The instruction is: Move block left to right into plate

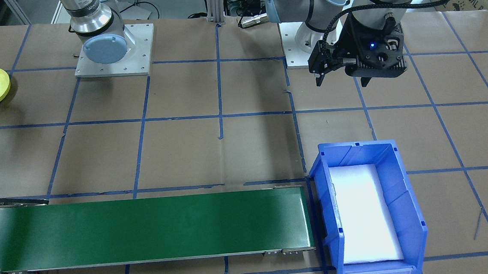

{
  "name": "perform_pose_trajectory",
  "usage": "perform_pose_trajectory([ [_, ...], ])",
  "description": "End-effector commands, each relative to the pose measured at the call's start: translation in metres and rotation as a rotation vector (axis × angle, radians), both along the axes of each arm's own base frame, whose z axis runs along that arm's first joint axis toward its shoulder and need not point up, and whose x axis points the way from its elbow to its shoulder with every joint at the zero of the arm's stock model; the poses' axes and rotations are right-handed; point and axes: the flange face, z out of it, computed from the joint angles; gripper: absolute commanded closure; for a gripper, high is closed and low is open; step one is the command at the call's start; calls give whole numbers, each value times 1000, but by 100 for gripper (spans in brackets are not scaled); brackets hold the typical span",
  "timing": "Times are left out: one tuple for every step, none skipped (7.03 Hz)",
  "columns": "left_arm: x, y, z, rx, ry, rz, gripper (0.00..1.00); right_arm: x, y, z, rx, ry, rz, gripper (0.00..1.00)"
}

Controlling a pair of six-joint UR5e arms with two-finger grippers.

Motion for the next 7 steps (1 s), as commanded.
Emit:
perform_pose_trajectory([
  [0, 0, 0, 0, 0, 0, 0, -1, 47, -31, 3, -62, -68, 53],
  [1, 0, 0, 0, 0, 2, 0, -6, 47, -32, -4, -38, -73, 46],
  [1, 0, 0, 0, 0, 2, 0, -9, 44, -31, -30, -27, -79, 4],
  [1, 0, 0, 0, 0, 2, 0, -9, 41, -29, -49, -30, -85, 0],
  [2, 0, 0, 0, 0, 3, 0, -8, 32, -25, -49, -19, -67, 0],
  [2, 0, 0, 0, 0, 0, 0, 1, 16, -13, -36, 1, -22, 0],
  [2, 0, 0, 0, 0, 3, 0, 23, -27, 29, -52, 58, 63, 0],
])
